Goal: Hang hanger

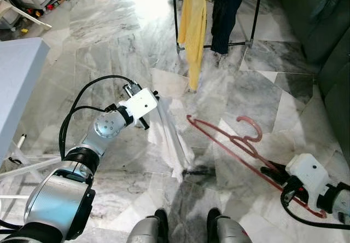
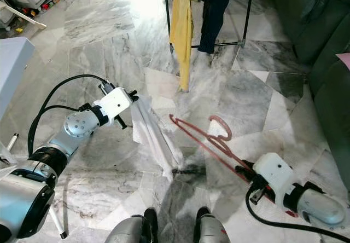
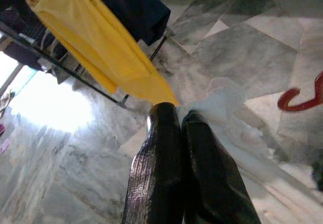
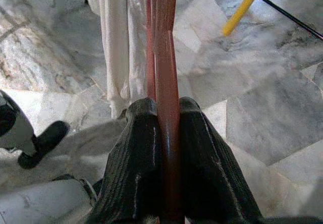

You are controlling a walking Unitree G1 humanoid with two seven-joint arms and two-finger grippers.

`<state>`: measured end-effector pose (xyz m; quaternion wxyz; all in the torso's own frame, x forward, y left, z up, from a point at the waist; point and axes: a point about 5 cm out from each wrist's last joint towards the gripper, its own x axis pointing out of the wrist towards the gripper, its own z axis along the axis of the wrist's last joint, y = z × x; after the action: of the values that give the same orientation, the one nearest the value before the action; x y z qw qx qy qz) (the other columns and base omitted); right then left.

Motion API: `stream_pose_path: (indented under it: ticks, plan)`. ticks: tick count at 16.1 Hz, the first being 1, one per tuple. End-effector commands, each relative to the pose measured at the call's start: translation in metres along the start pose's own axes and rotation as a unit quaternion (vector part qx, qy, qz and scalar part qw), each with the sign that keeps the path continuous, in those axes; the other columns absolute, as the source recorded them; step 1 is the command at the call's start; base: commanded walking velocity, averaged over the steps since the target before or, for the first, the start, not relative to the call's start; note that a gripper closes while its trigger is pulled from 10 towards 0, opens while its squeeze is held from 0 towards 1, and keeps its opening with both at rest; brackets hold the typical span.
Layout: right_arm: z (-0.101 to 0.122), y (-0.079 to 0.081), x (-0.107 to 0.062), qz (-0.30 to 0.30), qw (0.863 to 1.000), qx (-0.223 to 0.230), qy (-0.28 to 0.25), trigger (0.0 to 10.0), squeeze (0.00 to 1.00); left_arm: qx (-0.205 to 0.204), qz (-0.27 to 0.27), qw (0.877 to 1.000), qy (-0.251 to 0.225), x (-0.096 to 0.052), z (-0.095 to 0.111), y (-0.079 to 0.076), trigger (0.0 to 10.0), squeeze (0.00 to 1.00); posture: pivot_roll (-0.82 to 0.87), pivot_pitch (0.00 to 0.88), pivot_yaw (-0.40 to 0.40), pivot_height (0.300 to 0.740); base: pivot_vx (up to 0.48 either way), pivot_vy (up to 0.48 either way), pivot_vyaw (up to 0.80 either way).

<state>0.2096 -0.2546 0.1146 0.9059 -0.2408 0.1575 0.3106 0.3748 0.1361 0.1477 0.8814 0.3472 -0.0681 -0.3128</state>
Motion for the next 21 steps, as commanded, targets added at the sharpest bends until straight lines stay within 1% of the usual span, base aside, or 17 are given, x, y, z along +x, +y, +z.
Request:
stream_pose_path:
  ticks: [1, 4, 6, 8, 13, 14, 16, 21]
  plan:
    - [-0.004, 0.008, 0.005, 0.010, 1.000, -0.002, 0.001, 10.0, 0.00, 0.001, -0.018, 1.000, -0.006, -0.006, -0.004, -0.002, 10.0, 0.00, -0.19, 0.264, 0.148, 0.740, 0.000, 0.000, 0.00]
    - [-0.001, 0.013, 0.012, 0.029, 1.000, -0.003, -0.010, 10.0, 0.00, -0.005, -0.044, 0.998, -0.048, -0.004, 0.006, -0.005, 10.0, 0.00, -0.19, 0.264, 0.148, 0.740, 0.000, 0.000, 0.00]
    - [0.000, 0.014, 0.015, 0.036, 0.999, -0.008, -0.013, 10.0, 0.00, -0.005, -0.054, 0.996, -0.067, -0.004, 0.010, -0.006, 10.0, 0.00, -0.18, 0.267, 0.153, 0.740, 0.000, 0.000, 0.00]
    - [0.002, 0.014, 0.016, 0.041, 0.999, -0.011, -0.018, 10.0, 0.00, -0.006, -0.059, 0.995, -0.075, -0.005, 0.011, -0.006, 10.0, 0.00, -0.17, 0.266, 0.151, 0.740, 0.000, 0.000, 0.00]
    - [0.006, 0.013, 0.011, 0.058, 0.998, -0.009, -0.022, 10.0, 0.00, -0.013, -0.062, 0.995, -0.082, -0.009, 0.010, -0.002, 10.0, 0.00, -0.18, 0.265, 0.149, 0.740, 0.000, 0.000, 0.00]
    - [0.007, 0.012, 0.009, 0.058, 0.998, -0.008, -0.022, 10.0, 0.00, -0.013, -0.062, 0.995, -0.081, -0.009, 0.010, -0.002, 10.0, 0.00, -0.18, 0.263, 0.149, 0.740, 0.000, 0.000, 0.00]
    - [0.003, 0.001, 0.004, 0.035, 0.999, -0.021, -0.008, 10.0, 0.00, -0.014, -0.064, 0.995, -0.079, -0.010, 0.008, -0.002, 10.0, 0.00, -0.18, 0.262, 0.146, 0.740, 0.000, 0.000, 0.00]
    - [0.005, 0.003, 0.008, 0.036, 0.999, -0.022, -0.014, 10.0, 0.00, -0.014, -0.068, 0.995, -0.074, -0.010, 0.007, -0.004, 10.0, 0.00, -0.18, 0.258, 0.148, 0.740, 0.000, 0.000, 0.00]
